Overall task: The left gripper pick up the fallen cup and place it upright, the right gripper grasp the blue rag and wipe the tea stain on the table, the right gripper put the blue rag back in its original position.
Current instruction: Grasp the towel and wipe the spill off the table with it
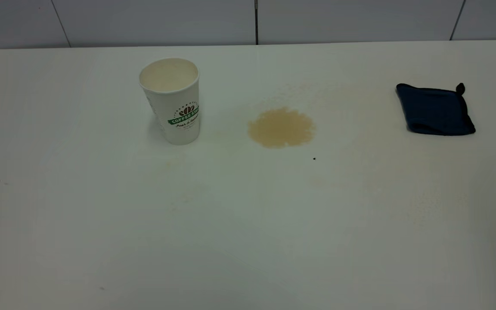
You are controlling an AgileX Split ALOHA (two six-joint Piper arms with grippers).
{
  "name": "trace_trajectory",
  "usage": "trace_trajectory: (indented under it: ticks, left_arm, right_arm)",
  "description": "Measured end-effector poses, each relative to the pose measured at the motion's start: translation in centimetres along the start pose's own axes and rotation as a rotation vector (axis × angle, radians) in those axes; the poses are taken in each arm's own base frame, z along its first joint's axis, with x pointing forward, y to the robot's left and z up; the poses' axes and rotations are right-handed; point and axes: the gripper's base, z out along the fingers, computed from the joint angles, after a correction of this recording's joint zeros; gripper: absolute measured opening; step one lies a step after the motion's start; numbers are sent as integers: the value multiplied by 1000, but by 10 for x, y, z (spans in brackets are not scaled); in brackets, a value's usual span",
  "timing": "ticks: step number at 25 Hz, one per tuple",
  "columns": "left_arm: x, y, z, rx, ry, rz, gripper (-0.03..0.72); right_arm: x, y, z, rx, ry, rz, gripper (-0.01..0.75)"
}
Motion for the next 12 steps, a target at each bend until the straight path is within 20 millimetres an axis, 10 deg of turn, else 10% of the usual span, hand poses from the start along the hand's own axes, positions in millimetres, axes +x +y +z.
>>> trace_trajectory:
  ticks: [4,12]
  left_arm:
    - [0,0,0,0,0,0,278]
    - [0,0,0,0,0,0,278]
  right_arm:
    - [-45,0,34,-23,101,3,717]
    - [-118,1,124,-68,270,35,726]
